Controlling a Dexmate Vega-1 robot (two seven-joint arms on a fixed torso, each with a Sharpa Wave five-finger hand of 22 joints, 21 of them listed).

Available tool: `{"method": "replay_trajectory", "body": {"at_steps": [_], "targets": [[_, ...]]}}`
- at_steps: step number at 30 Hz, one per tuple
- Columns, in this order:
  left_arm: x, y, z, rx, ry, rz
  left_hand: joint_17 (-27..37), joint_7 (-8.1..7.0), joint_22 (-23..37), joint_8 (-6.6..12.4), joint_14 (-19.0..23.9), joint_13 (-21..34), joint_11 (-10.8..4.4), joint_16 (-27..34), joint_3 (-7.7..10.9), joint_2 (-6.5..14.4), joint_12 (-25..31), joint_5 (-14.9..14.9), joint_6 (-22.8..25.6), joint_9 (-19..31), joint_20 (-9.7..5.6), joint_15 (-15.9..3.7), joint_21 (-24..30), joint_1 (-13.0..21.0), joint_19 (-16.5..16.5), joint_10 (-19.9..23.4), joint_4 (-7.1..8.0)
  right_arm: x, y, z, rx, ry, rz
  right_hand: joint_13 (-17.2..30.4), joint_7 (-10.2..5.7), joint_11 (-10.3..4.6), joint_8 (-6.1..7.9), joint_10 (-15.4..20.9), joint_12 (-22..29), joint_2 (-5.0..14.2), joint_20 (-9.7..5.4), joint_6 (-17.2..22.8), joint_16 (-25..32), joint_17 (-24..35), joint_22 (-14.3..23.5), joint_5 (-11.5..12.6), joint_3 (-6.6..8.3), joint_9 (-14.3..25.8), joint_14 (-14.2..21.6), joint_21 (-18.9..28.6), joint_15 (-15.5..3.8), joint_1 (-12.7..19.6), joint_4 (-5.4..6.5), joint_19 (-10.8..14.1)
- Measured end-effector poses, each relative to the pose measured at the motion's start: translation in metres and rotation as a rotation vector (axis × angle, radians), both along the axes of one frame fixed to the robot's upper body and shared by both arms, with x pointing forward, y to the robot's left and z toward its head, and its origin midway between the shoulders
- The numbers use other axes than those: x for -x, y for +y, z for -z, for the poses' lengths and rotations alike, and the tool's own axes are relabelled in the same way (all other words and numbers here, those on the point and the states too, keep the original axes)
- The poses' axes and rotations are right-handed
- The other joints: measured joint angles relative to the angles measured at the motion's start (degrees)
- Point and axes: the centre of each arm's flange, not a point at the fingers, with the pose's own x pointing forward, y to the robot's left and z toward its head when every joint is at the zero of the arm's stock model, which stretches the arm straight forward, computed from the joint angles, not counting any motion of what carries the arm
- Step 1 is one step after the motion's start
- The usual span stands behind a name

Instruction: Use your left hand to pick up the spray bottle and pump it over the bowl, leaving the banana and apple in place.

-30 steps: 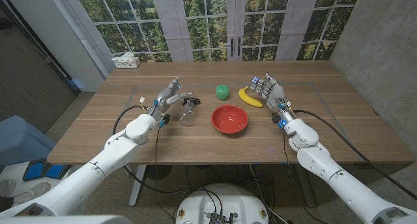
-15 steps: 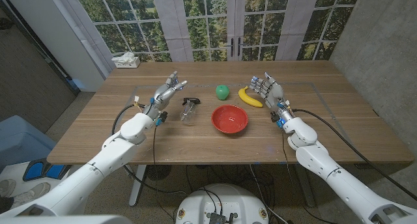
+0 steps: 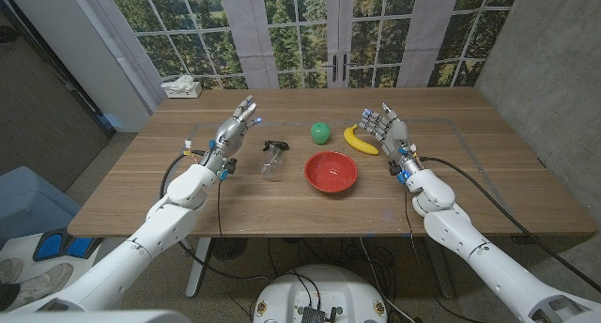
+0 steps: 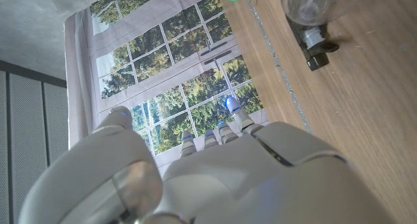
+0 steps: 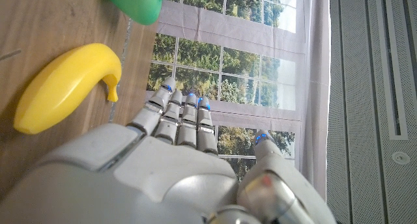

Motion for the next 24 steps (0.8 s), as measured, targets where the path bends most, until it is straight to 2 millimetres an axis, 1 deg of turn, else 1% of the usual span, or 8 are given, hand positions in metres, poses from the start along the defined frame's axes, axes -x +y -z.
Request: {"method": "replay_trajectory", "body": {"at_steps": [3, 6, 8, 11, 14, 18, 20, 24], "targets": [[0.002, 0.004, 0.0, 0.018, -0.011, 0.014, -0.1, 2.41, 0.0, -0.22, 0.6, 0.0, 0.07, 0.0, 0.77, 2.1, 0.0, 0.6, 0.0, -0.3, 0.09, 0.0, -0.7, -2.1, 0.7, 0.5, 0.83, 0.003, 0.0, 0.0, -0.011, -0.01, 0.0, 0.0, -0.12, -0.56, -0.25, -1.4, -0.2, -0.67, -0.37, -0.2, -0.8, -0.2, 0.0, 0.0, -0.26, 0.0, -1.4, -0.5, -0.14, -0.7, -0.26, -1.2], [0.004, 0.008, 0.0, 0.03, -0.019, 0.026, -0.1, 4.06, 0.0, -0.44, 0.6, 0.0, 0.56, 0.0, 2.02, 4.7, 0.0, 1.7, 0.0, -0.3, 0.1, 0.0, -1.5, -3.0, 0.7, 1.0, 2.09, 0.007, 0.0, 0.0, -0.026, -0.022, 0.003, -0.3, 0.03, -0.9, -0.25, -3.0, -0.2, -0.67, -1.41, -1.0, -1.6, -0.6, 0.0, 0.0, -0.55, 0.0, -3.6, -1.3, -0.73, -0.7, -0.55, -5.0], [0.005, 0.011, 0.001, 0.038, -0.02, 0.029, -0.1, 4.85, 0.0, -0.46, 0.7, 0.0, 0.94, 0.0, 3.67, 4.8, 0.0, 2.5, 0.0, -0.3, -0.01, 0.07, -1.9, -3.1, 0.8, 1.1, 2.77, 0.009, -0.001, -0.001, -0.035, -0.034, 0.012, -0.3, -0.31, -1.37, -0.25, -4.0, -0.4, -0.67, -1.98, -1.4, -2.0, -0.9, 0.0, 0.0, -0.73, 0.0, -5.0, -1.3, -1.3, -0.7, -0.73, -7.6], [0.007, 0.014, 0.002, 0.055, -0.022, 0.041, -0.1, 5.37, 0.0, -0.65, 0.8, 0.0, 1.1, 0.0, 5.97, 5.0, 0.0, 3.4, -0.3, -0.3, -0.12, 0.22, -2.4, -3.4, 0.9, 1.1, 3.37, 0.015, -0.001, 0.0, -0.047, -0.05, 0.026, -0.5, -0.59, -1.83, -0.25, -5.0, -0.4, -0.67, -2.48, -1.7, -2.3, -1.4, 0.0, 0.0, -0.96, 0.0, -6.7, -1.3, -2.16, -0.7, -0.97, -10.9], [0.008, 0.017, 0.003, 0.066, -0.022, 0.049, -0.1, 5.55, 0.0, -0.65, 0.8, 0.0, 1.1, 0.0, 7.8, 5.0, 0.0, 4.0, -0.1, -0.3, -0.12, 0.21, -2.8, -3.4, 0.9, 1.1, 3.69, 0.02, -0.002, -0.002, -0.051, -0.069, 0.047, -0.5, -0.59, -2.06, -0.25, -5.3, -0.4, -0.67, -2.79, -1.7, -2.3, -1.7, 0.0, 0.0, -0.96, 0.0, -7.6, -1.7, -2.85, -0.7, -1.25, -13.2], [0.008, 0.02, 0.005, 0.071, -0.019, 0.043, -0.1, 5.55, 0.0, -0.65, 1.1, 0.0, 1.1, 0.0, 8.94, 5.0, 0.0, 4.4, -0.1, -0.3, -0.12, -0.1, -2.9, -3.4, 0.9, 1.1, 4.03, 0.022, -0.003, -0.003, -0.048, -0.085, 0.074, -0.5, -0.81, -2.16, -0.25, -5.4, -0.4, -0.68, -3.0, -1.4, -2.3, -2.0, -0.1, 0.0, -1.01, 0.0, -7.8, -1.7, -3.05, -0.7, -1.68, -13.8], [0.01, 0.022, 0.005, 0.093, -0.022, 0.064, -0.1, 5.55, 0.0, -0.65, 1.1, 0.0, 1.1, 0.0, 9.32, 5.0, 0.0, 4.8, -0.1, -0.3, -0.12, -0.1, -3.2, -3.4, 0.9, 1.1, 3.96, 0.028, -0.002, -0.004, -0.052, -0.095, 0.077, -0.5, -0.95, -2.15, -0.25, -5.4, -0.4, -1.37, -3.44, -1.3, -2.3, -2.2, -0.1, 0.0, -1.01, 0.0, -7.8, -1.2, -3.05, -1.4, -1.68, -13.4], [0.01, 0.025, 0.007, 0.107, -0.018, 0.067, -0.1, 5.54, 0.0, -0.65, 1.1, 0.0, 1.1, 0.0, 10.02, 5.3, -0.3, 4.8, -0.1, -0.3, -0.12, -0.1, -3.3, -3.6, 0.9, 1.1, 4.2, 0.031, -0.001, -0.005, -0.049, -0.111, 0.093, -0.8, -1.02, -2.16, -0.25, -5.4, 0.0, -1.35, -3.93, -1.2, -2.3, -2.4, -0.1, 0.0, -1.26, 0.0, -7.8, -1.0, -3.05, -1.3, -1.92, -12.9]]}}
